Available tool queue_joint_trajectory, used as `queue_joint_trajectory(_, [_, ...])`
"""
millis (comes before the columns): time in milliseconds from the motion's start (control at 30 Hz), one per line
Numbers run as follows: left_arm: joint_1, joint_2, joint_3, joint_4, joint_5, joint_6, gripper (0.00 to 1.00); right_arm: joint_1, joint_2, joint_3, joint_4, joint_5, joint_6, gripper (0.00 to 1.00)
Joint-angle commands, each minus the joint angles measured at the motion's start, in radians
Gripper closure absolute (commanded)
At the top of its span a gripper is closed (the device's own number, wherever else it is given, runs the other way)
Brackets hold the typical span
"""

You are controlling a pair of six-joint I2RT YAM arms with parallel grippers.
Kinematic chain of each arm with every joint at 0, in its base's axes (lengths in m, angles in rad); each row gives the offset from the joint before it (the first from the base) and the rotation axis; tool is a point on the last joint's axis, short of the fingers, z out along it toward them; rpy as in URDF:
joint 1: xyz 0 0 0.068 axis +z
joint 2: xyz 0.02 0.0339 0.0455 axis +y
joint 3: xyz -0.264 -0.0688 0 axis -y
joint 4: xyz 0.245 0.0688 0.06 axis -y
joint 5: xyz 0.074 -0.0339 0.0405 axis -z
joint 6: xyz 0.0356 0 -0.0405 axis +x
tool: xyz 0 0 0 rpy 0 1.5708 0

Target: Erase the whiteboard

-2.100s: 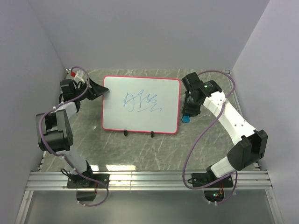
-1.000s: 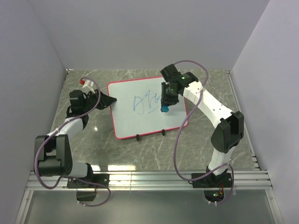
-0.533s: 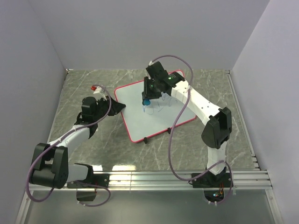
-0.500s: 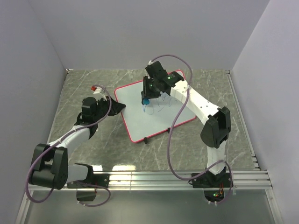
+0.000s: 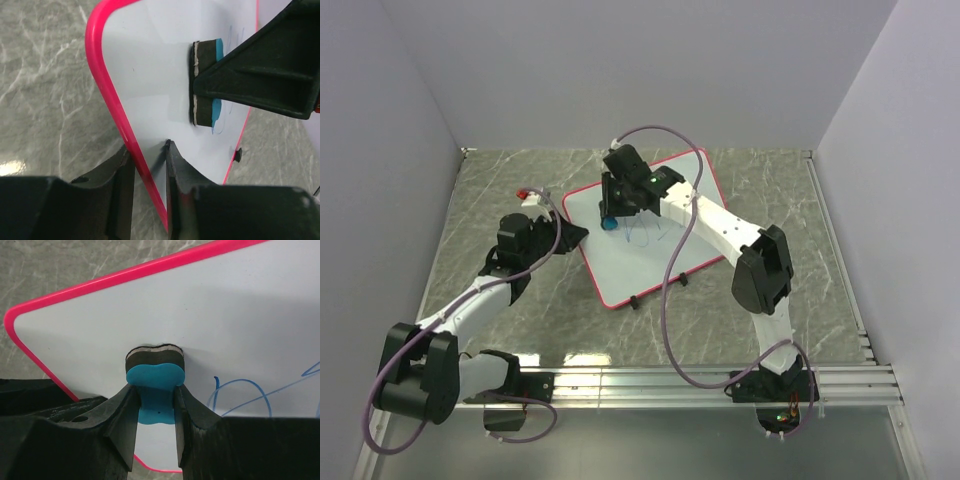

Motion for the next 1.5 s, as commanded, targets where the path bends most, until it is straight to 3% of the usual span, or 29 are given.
queue_joint_trajectory(0, [-0.014,-0.011,-0.022,-0.172,-0.098,0.219,1.0,-0.008,-0.007,-0.098,0.032,0.084,0.023,1.0])
queue_joint_trajectory(400, [-0.005,-0.036,0.005,-0.222,-0.109,0.299,1.0,-0.026,-0.094,-0.502,0.065,0.141,0.118,1.0])
queue_joint_trajectory(800, [0.009,-0.099,0.004,-0.256,-0.133,0.337,1.0,-0.028,-0.179,-0.677,0.085,0.21,0.178,1.0])
queue_joint_trajectory(1133, [0.009,-0.114,-0.004,-0.23,-0.112,0.314,1.0,-0.029,-0.217,-0.611,0.072,0.241,0.15,1.0])
queue_joint_trajectory(1467, [0.009,-0.099,-0.005,-0.196,-0.032,0.294,1.0,-0.028,-0.081,-0.256,0.032,0.225,0.082,1.0])
